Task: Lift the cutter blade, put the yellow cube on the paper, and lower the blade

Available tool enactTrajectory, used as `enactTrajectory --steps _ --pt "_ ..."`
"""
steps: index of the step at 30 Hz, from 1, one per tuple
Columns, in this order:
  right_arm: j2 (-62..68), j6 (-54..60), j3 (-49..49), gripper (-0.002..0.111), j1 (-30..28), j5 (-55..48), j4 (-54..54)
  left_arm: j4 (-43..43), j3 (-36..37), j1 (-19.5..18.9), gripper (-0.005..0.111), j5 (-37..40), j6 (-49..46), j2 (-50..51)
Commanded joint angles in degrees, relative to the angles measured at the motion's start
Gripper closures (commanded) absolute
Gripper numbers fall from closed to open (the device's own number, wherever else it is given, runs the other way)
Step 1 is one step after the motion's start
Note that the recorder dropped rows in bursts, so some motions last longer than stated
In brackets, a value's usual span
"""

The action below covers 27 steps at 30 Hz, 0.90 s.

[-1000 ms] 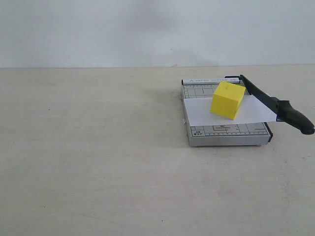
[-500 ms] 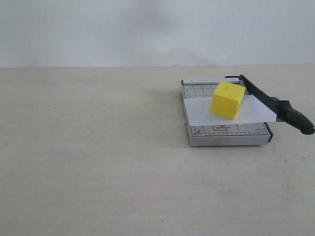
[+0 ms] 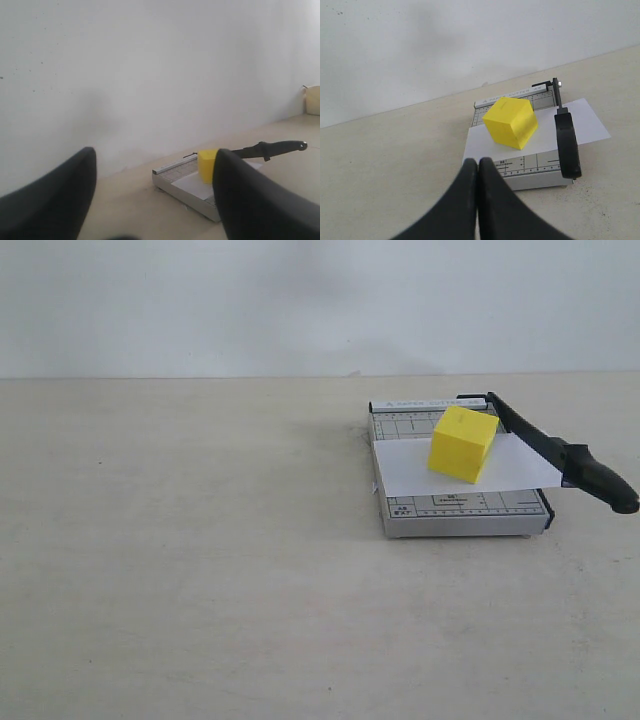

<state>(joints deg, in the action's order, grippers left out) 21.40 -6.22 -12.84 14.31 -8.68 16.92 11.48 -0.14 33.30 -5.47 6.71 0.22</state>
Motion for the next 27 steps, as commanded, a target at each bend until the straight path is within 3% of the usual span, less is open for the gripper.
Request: enactTrajectory --steps 1,6,27 --pt "-0.09 -0.03 0.15 0.108 0.14 0.2 -0.07 -0.05 0.14 -0.13 0.044 -1.06 -2.28 -0.22" --pt "-0.09 -0.03 0.15 0.108 0.14 0.08 0.03 -0.05 0.14 -0.13 0.044 -1.06 -10.54 -0.22" --pt "-0.09 0.14 0.15 0.108 0.14 -2.72 0.31 -0.05 0.14 -0.13 0.044 -0.19 -10.65 -0.22"
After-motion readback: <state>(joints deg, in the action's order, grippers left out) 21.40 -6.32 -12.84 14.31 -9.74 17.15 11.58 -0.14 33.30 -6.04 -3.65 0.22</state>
